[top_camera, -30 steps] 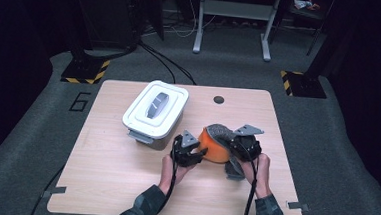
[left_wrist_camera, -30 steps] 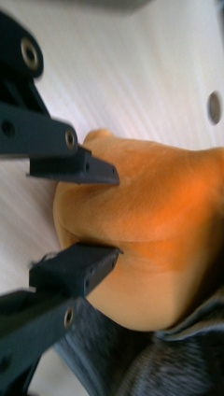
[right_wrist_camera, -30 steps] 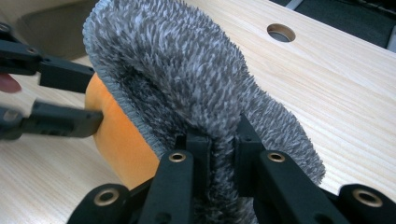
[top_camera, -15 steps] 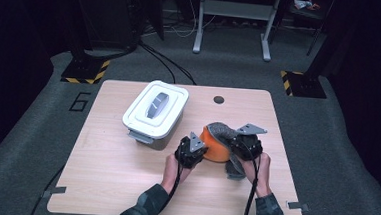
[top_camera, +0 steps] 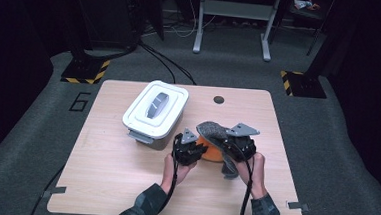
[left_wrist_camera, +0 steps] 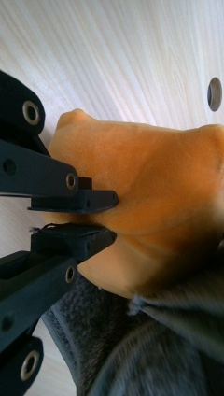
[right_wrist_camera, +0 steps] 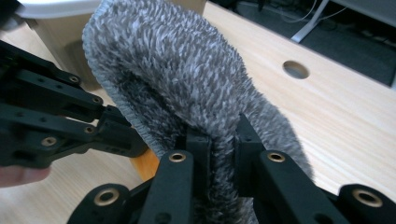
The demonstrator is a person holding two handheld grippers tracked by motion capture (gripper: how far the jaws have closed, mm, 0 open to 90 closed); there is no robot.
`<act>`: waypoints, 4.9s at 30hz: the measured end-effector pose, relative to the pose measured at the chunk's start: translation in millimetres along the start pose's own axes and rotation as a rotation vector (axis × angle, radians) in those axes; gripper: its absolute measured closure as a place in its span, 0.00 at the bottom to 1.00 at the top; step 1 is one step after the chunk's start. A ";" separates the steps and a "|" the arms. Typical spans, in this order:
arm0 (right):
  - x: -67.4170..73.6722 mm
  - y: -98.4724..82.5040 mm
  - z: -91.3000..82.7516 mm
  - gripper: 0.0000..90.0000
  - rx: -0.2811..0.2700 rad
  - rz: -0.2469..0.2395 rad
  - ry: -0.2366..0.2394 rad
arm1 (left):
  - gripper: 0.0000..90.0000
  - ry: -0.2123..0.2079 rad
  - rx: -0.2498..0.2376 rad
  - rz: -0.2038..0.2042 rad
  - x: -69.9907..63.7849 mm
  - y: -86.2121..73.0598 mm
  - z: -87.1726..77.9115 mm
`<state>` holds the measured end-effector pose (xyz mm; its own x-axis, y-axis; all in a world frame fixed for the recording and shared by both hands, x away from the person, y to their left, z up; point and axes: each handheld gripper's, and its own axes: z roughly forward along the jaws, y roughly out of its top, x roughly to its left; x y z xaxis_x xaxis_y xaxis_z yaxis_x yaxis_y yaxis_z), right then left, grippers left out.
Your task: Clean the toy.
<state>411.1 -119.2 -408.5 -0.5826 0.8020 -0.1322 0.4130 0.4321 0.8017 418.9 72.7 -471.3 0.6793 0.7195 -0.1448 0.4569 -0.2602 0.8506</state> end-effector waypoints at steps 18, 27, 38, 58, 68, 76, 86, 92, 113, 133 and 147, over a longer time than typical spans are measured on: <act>-27.3 -23.2 19.0 0.90 0.084 0.066 -0.114 | 0.91 0.053 0.014 0.034 4.0 -4.1 5.4; -43.3 -42.0 32.0 0.90 0.154 0.136 -0.124 | 0.91 0.066 0.016 0.027 8.0 -5.5 7.4; -50.8 -49.8 32.9 0.90 0.174 0.170 -0.124 | 0.91 0.085 0.021 0.007 17.4 -9.0 7.4; -4.9 0.0 25.0 0.90 0.039 0.011 -0.046 | 0.91 0.077 0.024 0.020 13.5 -7.5 8.5; -27.0 -21.7 22.8 0.90 0.106 0.087 -0.098 | 0.91 0.083 0.024 0.029 12.0 -7.2 9.2; -37.4 -35.9 24.2 0.90 0.127 0.127 -0.096 | 0.80 0.117 0.017 0.072 8.7 -6.7 8.1; -32.8 -35.4 21.4 0.90 0.119 0.130 -0.100 | 0.42 0.149 0.037 0.153 -12.9 -14.6 6.9; -32.0 -34.2 20.5 0.90 0.118 0.124 -0.098 | 0.64 0.170 0.033 0.141 -7.8 -12.1 16.2; -6.6 0.8 -1.3 0.90 0.014 0.008 -0.035 | 0.90 -0.019 -0.003 -0.009 0.7 -2.7 3.1; -4.2 -2.5 24.4 0.90 0.073 0.006 -0.058 | 0.85 0.019 0.027 0.011 4.8 -4.4 9.6; -26.7 -23.1 18.8 0.90 0.125 0.081 -0.110 | 0.85 0.019 0.026 -0.001 8.6 -4.1 11.0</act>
<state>430.2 -142.8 -434.5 -0.4667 0.8736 -0.1381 0.5435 0.4065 0.7344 429.1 72.9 -481.6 0.6680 0.7316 -0.1364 0.4726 -0.2754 0.8372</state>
